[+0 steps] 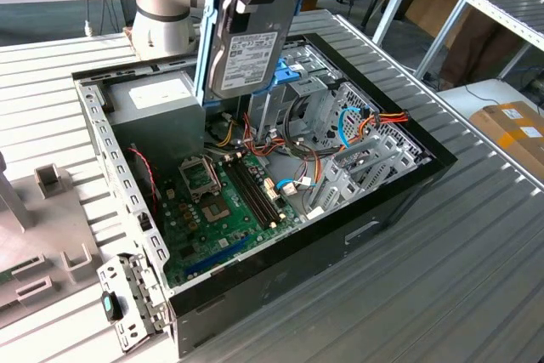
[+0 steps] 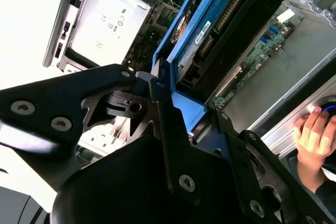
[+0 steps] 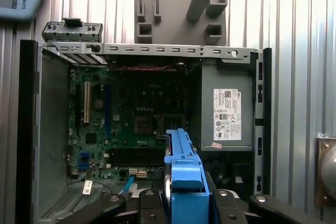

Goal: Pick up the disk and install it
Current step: 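Pick up the disk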

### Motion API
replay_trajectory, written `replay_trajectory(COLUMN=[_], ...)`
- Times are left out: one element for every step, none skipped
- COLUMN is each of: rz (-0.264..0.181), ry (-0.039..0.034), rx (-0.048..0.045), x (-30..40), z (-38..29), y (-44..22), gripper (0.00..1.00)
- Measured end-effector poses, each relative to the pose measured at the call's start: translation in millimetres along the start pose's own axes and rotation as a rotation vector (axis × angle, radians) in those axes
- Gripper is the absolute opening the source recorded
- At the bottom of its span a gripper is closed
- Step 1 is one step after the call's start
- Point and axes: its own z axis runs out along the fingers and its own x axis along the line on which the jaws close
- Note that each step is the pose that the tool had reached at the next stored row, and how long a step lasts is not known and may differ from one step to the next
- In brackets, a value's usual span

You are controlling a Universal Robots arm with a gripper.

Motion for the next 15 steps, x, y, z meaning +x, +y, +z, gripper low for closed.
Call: replay_trajectory(rz=[0.0,0.0,0.0,0.0,0.0,0.0,0.0,0.0,0.0,0.0,0.0,0.0,0.0,0.0,0.0], ry=[0.0001,0.0001,0.0,0.0001,0.0001,0.0,0.0,0.0001,0.0,0.0,0.0,0.0,0.0,0.0,0.0], rx=[-0.0001,-0.0001,0.0,0.0,0.0,0.0,0.0,0.0,0.0,0.0,0.0,0.0,0.0,0.0,0.0], x=[0.2,0.5,0.8,1.0,1.3,1.4,1.8,2.1,2.3,2.5,2.7,2.9,3.1,3.4,3.8], z=[0.0,0.1,0.2,0.3,0.4,0.4,0.5,0.6,0.7,0.7,0.8,0.8,0.9,0.9,1.0], y=[-0.8,-1.8,-2.9,-3.7,-4.6,-5.2,-6.9,-7.9,-8.6,-9.2,-10.0,-10.7,-11.4,-12.5,-14.0], gripper=[0.37,0.37,0.37,0.37,0.37,0.37,0.37,0.37,0.37,0.37,0.37,0.37,0.37,0.37,0.37])
